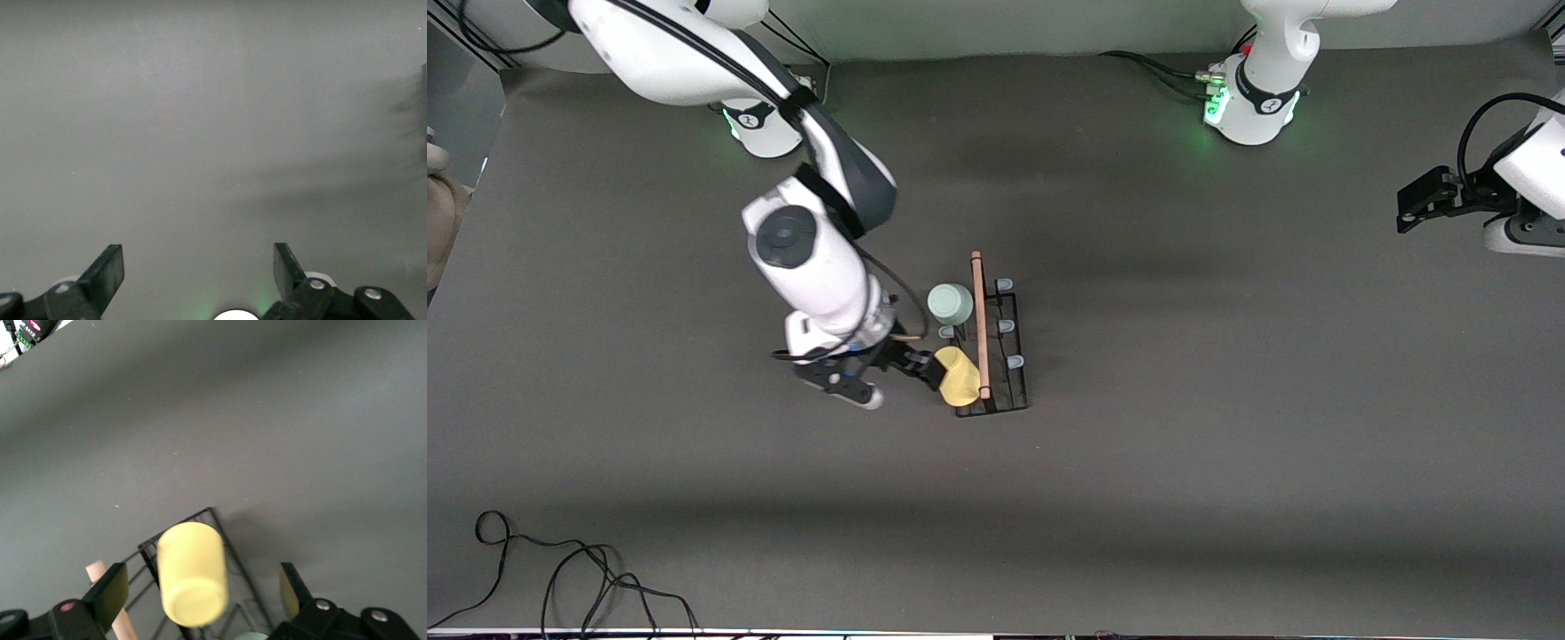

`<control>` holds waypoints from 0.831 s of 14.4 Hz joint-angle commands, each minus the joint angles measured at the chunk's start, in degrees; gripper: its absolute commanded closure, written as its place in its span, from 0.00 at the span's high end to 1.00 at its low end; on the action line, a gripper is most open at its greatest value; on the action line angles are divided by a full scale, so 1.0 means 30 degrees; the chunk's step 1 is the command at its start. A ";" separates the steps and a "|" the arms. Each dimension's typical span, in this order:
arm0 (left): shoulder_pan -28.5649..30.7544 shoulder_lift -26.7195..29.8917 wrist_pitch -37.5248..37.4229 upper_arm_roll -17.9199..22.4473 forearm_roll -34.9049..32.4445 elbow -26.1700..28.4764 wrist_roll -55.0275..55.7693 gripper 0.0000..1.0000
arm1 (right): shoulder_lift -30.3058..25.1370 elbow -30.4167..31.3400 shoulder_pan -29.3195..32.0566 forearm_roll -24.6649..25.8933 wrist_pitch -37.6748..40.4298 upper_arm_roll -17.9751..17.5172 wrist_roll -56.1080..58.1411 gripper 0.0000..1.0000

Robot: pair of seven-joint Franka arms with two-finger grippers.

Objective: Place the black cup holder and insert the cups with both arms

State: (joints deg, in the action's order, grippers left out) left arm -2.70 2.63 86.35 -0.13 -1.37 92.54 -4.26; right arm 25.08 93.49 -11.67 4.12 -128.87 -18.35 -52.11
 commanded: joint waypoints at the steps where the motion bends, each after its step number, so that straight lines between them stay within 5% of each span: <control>1: -0.0095 0.0091 0.0193 0.0014 -0.0278 0.0091 -0.0044 1.00 | -0.3309 0.2167 0.2153 -0.2362 0.1844 0.0081 0.5370 1.00; 7: -0.0095 0.0091 0.0222 0.0014 -0.0307 0.0091 -0.0044 1.00 | -0.7358 0.4021 0.4036 -0.2456 0.6067 0.1487 1.1419 1.00; 12: 0.0023 0.0091 0.0398 0.0014 -0.0014 0.0149 -0.0015 1.00 | -0.7507 0.1329 0.4182 -0.2456 1.0867 0.2483 1.1952 1.00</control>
State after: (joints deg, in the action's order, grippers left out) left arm -2.70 2.55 86.65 -0.11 -1.36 92.55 -4.26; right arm 2.97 100.71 0.96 -2.07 -101.15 -12.08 -17.93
